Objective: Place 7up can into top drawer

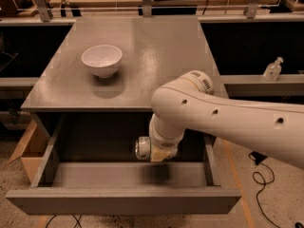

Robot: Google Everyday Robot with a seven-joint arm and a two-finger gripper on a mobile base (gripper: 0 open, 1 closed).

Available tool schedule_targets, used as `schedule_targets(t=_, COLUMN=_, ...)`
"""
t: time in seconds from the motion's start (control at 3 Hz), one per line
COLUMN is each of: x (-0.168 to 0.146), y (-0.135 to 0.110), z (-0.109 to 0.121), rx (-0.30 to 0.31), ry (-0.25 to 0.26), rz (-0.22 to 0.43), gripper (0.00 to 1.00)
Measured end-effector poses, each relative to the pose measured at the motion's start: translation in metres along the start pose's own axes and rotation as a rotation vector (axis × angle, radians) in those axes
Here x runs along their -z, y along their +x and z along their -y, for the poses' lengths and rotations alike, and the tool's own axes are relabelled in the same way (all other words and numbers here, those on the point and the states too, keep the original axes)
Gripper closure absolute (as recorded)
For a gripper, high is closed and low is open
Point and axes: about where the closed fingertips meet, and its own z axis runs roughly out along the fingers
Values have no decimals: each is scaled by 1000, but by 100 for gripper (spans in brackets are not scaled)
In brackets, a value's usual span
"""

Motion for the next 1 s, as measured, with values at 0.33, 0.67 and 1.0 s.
schedule_targets(t=0.33, x=-11, y=3, z=14, rx=-11, ry=62, rz=22, gripper=100)
schedule_targets(t=0.67, x=-26, y=9, z=20, rx=-48, ry=89, rz=41, gripper=100)
schedule_targets(t=1.0, x=-23, y=8, z=20, rx=-44, ry=92, rz=41, gripper=74)
